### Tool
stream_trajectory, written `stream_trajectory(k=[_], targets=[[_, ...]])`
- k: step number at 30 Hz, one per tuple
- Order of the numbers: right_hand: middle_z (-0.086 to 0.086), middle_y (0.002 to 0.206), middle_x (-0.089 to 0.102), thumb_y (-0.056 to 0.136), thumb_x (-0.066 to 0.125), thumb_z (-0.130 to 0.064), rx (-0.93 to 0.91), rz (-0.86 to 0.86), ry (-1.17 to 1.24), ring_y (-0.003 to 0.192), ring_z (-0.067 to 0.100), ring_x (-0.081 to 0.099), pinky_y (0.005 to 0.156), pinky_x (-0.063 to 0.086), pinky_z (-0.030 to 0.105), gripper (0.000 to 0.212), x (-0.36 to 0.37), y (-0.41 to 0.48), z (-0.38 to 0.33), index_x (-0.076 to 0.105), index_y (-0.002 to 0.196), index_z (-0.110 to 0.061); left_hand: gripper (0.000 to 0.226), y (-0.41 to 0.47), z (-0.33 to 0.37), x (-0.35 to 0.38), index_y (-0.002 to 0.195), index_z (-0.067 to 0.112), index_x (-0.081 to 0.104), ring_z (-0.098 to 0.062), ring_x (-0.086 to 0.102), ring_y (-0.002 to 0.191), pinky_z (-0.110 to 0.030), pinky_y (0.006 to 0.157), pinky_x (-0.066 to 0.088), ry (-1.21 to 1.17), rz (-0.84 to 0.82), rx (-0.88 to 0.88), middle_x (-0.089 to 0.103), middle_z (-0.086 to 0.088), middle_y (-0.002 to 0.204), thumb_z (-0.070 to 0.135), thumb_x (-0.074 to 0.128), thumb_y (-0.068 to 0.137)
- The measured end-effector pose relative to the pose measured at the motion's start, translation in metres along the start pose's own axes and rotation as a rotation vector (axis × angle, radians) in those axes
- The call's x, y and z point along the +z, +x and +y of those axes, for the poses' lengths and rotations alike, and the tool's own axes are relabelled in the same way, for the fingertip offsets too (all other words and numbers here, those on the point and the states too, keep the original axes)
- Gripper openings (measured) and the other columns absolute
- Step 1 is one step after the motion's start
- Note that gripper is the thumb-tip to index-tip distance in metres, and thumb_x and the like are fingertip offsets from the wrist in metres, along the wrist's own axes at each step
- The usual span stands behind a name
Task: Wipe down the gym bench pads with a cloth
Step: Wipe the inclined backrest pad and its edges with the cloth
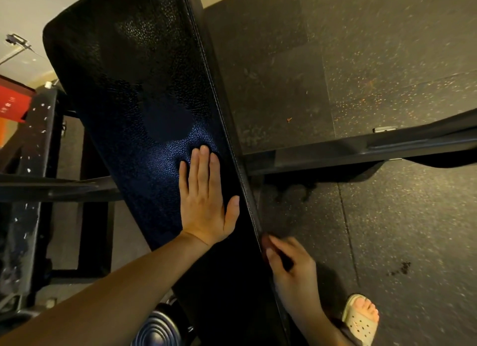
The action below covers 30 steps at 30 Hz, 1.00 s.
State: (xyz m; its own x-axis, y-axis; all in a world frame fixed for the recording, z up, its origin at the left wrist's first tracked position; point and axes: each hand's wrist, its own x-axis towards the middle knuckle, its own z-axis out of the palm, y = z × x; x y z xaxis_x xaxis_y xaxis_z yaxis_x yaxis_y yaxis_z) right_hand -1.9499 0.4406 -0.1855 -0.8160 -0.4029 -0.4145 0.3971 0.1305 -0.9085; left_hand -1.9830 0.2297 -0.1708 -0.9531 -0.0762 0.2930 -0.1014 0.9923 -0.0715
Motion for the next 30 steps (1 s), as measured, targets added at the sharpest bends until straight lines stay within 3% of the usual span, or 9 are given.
stream_trajectory(k=[2, 5, 9, 13, 16, 22, 24, 27, 30], targets=[[-0.011, 0.102, 0.067, 0.097, 0.062, -0.009, 0.042, 0.043, -0.033, 0.087, 0.005, 0.067, 0.074, 0.057, 0.033, 0.034, 0.001, 0.01, 0.002, 0.067, 0.103, -0.041, 0.079, -0.001, 0.0, 0.001, 0.158, -0.002, 0.013, -0.032, 0.001, 0.158, -0.057, 0.126, 0.009, 0.004, 0.011, 0.009, 0.013, -0.023, 0.165, 0.053, 0.021, 0.102], [-0.006, 0.109, 0.067, 0.097, 0.062, -0.008, -0.205, 0.197, -0.035, 0.1, 0.002, 0.066, 0.089, 0.055, 0.022, 0.027, 0.019, 0.069, -0.047, 0.07, 0.118, -0.022, 0.079, -0.001, -0.001, 0.002, 0.157, -0.003, 0.014, -0.032, 0.001, 0.158, -0.056, 0.126, 0.007, 0.008, 0.006, 0.014, 0.014, -0.024, 0.165, 0.052, 0.021, 0.101], [-0.001, 0.113, 0.065, 0.098, 0.061, -0.005, -0.324, 0.174, 0.098, 0.106, 0.009, 0.066, 0.092, 0.053, 0.02, 0.028, 0.022, 0.093, -0.071, 0.069, 0.124, -0.012, 0.079, 0.0, 0.0, 0.002, 0.157, -0.004, 0.015, -0.033, 0.002, 0.157, -0.057, 0.125, 0.007, -0.006, 0.017, 0.017, 0.015, -0.025, 0.165, 0.05, 0.026, 0.1], [-0.013, 0.108, 0.065, 0.098, 0.062, -0.01, -0.017, 0.029, -0.056, 0.107, 0.008, 0.065, 0.094, 0.055, 0.041, 0.03, 0.001, 0.003, 0.033, 0.069, 0.113, -0.035, 0.081, 0.0, -0.001, 0.002, 0.156, -0.006, 0.016, -0.035, 0.006, 0.156, -0.059, 0.125, 0.011, -0.014, 0.038, 0.038, 0.017, -0.027, 0.163, 0.046, 0.035, 0.096], [-0.017, 0.104, 0.065, 0.096, 0.064, -0.011, 0.187, -0.009, -0.203, 0.1, -0.003, 0.063, 0.097, 0.053, 0.042, 0.039, -0.009, -0.019, 0.055, 0.064, 0.097, -0.049, 0.08, 0.0, -0.001, 0.0, 0.156, -0.008, 0.02, -0.038, 0.009, 0.156, -0.06, 0.125, 0.011, -0.011, 0.024, 0.057, 0.018, -0.029, 0.164, 0.046, 0.035, 0.098], [-0.007, 0.108, 0.067, 0.098, 0.063, -0.009, -0.223, 0.163, -0.057, 0.102, 0.003, 0.065, 0.092, 0.052, 0.019, 0.028, 0.016, 0.051, -0.029, 0.072, 0.12, -0.021, 0.083, 0.0, -0.002, -0.007, 0.159, -0.005, 0.014, -0.037, 0.003, 0.157, -0.059, 0.125, 0.009, 0.019, -0.05, 0.059, 0.008, -0.025, 0.168, 0.047, 0.038, 0.099], [-0.006, 0.107, 0.066, 0.098, 0.061, -0.005, -0.198, 0.193, -0.061, 0.1, 0.002, 0.065, 0.09, 0.052, 0.021, 0.032, 0.024, 0.026, -0.004, 0.072, 0.118, -0.027, 0.083, 0.001, -0.003, -0.011, 0.16, -0.004, 0.012, -0.035, 0.001, 0.158, -0.057, 0.126, 0.007, 0.004, -0.06, 0.06, 0.005, -0.023, 0.169, 0.045, 0.043, 0.099], [-0.008, 0.093, 0.065, 0.096, 0.062, 0.001, -0.012, 0.204, -0.138, 0.086, 0.002, 0.065, 0.078, 0.047, 0.022, 0.063, 0.024, -0.039, 0.07, 0.07, 0.09, -0.061, 0.076, -0.019, 0.003, -0.017, 0.16, -0.001, 0.015, -0.029, 0.001, 0.158, -0.055, 0.127, 0.009, -0.095, -0.07, 0.067, 0.005, -0.018, 0.17, 0.038, 0.045, 0.102], [-0.009, 0.092, 0.065, 0.096, 0.063, -0.001, 0.072, 0.178, -0.209, 0.087, 0.005, 0.065, 0.078, 0.044, 0.016, 0.06, 0.017, -0.05, 0.079, 0.067, 0.082, -0.059, 0.07, -0.077, 0.017, -0.018, 0.159, 0.0, 0.024, -0.027, 0.009, 0.158, -0.056, 0.126, 0.015, -0.209, -0.086, 0.097, 0.014, -0.016, 0.169, 0.032, 0.048, 0.102]])
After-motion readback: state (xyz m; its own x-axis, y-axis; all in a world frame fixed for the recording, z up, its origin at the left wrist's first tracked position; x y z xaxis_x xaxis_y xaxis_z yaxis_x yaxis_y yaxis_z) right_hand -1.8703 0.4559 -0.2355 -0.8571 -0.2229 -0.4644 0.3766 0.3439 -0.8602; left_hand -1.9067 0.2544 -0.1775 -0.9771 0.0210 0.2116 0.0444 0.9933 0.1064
